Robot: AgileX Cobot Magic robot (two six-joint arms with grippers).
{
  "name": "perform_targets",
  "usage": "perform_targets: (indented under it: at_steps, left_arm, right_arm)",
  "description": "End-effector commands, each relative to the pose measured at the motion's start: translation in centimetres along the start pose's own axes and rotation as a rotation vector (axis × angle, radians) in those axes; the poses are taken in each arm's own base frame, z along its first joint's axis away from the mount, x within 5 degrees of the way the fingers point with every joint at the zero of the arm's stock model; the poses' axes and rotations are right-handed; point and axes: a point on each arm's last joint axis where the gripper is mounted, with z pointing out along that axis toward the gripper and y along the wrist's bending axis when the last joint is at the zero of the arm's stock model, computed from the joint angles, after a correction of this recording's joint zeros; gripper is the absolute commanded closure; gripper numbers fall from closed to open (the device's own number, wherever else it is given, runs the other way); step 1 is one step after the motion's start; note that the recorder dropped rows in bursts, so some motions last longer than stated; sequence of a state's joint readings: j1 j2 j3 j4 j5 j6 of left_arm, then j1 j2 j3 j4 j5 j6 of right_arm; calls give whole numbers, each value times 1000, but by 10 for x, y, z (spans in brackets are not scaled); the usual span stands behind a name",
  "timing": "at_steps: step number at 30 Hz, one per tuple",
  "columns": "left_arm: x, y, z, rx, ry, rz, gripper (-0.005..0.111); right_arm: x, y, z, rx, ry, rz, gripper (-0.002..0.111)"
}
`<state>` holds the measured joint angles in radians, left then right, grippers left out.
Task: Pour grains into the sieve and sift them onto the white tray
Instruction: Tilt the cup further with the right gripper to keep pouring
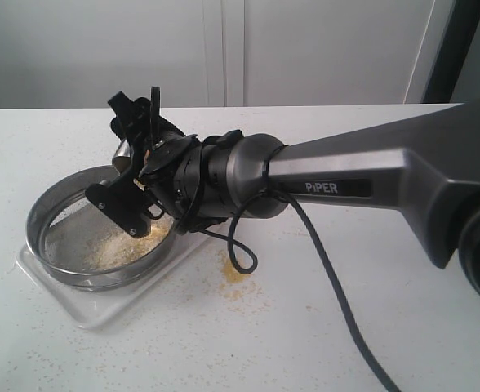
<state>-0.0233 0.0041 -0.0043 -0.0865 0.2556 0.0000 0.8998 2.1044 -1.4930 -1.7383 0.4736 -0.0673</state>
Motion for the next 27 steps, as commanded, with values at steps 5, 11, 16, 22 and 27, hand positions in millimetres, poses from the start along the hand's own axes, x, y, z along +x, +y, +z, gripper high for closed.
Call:
perform_targets:
  at_steps: [5,11,16,22,27]
  left_arm:
    - [1,0,0,1,-2,-6,107]
    - [1,0,0,1,-2,-6,107]
    - [1,0,0,1,-2,-6,107]
    - [1,0,0,1,-2,-6,107]
    - [1,0,0,1,-2,-6,107]
  right_arm:
    - [6,-12,-2,32,26,-22,108]
    - [9,-25,-3,69,34,-2,108]
    - [5,-28,-4,77,12,-7,108]
    - [3,-27,-3,77,-8,-12,108]
    - [0,-23,0,68,-10,-44,108]
